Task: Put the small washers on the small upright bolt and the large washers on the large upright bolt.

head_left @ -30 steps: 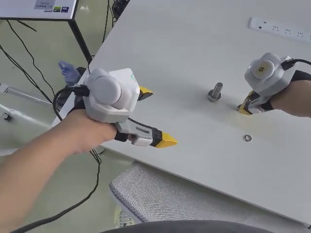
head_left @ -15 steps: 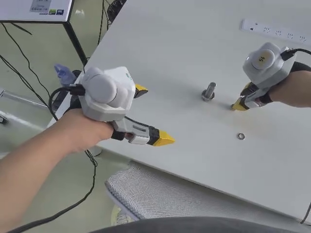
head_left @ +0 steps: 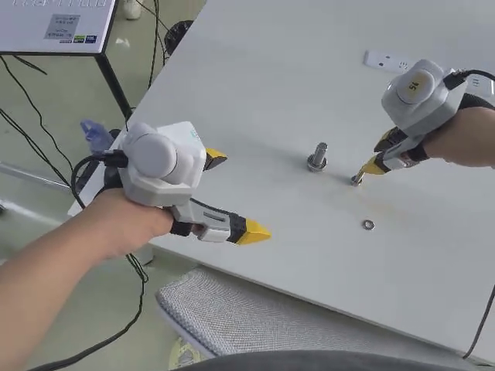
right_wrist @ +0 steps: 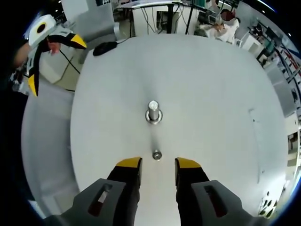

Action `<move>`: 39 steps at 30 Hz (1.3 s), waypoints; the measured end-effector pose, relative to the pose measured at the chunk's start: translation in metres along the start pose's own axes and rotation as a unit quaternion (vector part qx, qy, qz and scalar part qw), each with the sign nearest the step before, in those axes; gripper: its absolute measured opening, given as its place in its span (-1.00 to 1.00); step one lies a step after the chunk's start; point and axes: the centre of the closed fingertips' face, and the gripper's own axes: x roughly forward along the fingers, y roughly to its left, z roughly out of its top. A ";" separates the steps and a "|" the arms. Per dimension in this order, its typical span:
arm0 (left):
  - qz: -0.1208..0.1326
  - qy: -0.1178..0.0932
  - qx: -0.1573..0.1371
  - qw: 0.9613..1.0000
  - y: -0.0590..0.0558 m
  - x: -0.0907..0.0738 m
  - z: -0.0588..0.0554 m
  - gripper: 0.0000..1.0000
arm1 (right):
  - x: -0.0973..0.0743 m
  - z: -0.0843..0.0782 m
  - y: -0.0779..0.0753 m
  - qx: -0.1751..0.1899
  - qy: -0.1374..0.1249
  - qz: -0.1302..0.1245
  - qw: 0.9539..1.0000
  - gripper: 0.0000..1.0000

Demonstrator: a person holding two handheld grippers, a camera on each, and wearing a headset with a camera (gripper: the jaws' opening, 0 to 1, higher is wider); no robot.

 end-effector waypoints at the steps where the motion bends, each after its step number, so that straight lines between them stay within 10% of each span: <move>1: 0.002 0.002 0.001 1.000 -0.001 0.000 -0.001 0.78 | 0.001 -0.002 0.000 -0.002 0.000 0.000 1.000 -0.41; 39: 0.018 0.006 0.002 1.000 -0.014 -0.011 -0.010 0.78 | -0.040 -0.056 0.067 0.016 0.018 0.003 1.000 -0.41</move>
